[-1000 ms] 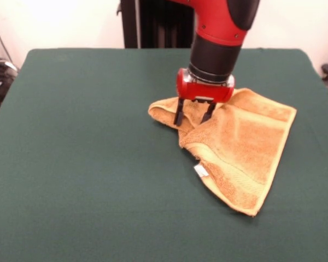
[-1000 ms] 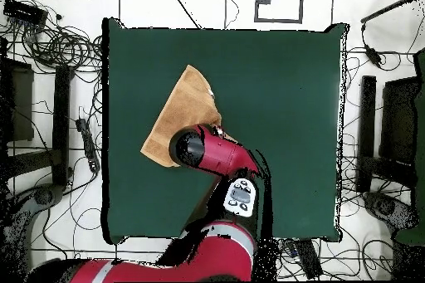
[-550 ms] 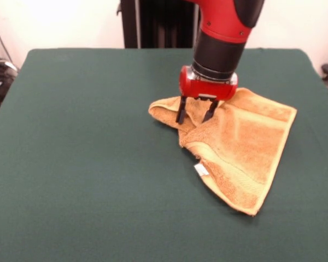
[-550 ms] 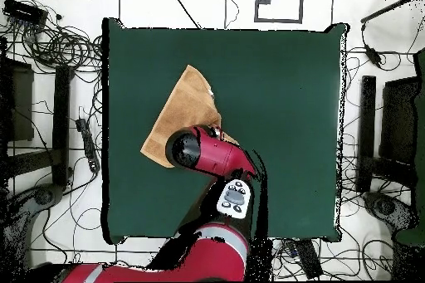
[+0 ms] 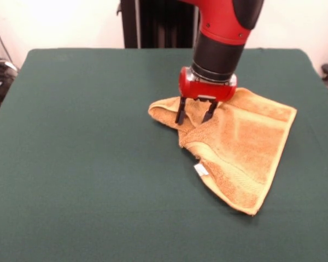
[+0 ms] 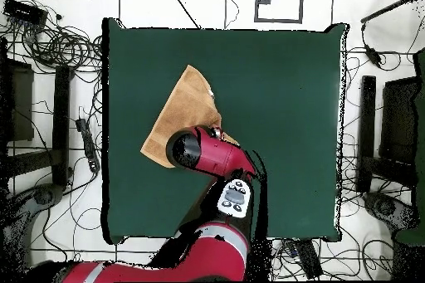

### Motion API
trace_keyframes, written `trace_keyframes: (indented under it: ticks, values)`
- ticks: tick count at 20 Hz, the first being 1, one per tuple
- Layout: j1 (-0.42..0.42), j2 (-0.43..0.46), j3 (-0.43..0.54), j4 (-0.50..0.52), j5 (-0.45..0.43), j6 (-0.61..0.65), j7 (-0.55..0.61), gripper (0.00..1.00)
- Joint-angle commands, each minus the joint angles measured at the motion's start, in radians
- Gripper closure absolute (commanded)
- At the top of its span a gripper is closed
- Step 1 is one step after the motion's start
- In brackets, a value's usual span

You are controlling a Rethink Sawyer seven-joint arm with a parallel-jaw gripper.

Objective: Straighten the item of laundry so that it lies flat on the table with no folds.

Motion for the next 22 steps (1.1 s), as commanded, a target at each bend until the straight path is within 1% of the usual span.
trace_keyframes:
  ticks: [1, 13, 22]
  values:
    - [0.005, 0.062, 0.090, 0.031, 0.056, -0.039, 0.287, 0.00]
    - [-0.002, 0.065, 0.096, 0.022, 0.058, -0.010, 0.278, 0.00]
    - [0.008, 0.071, 0.080, 0.007, 0.053, 0.014, 0.270, 0.00]
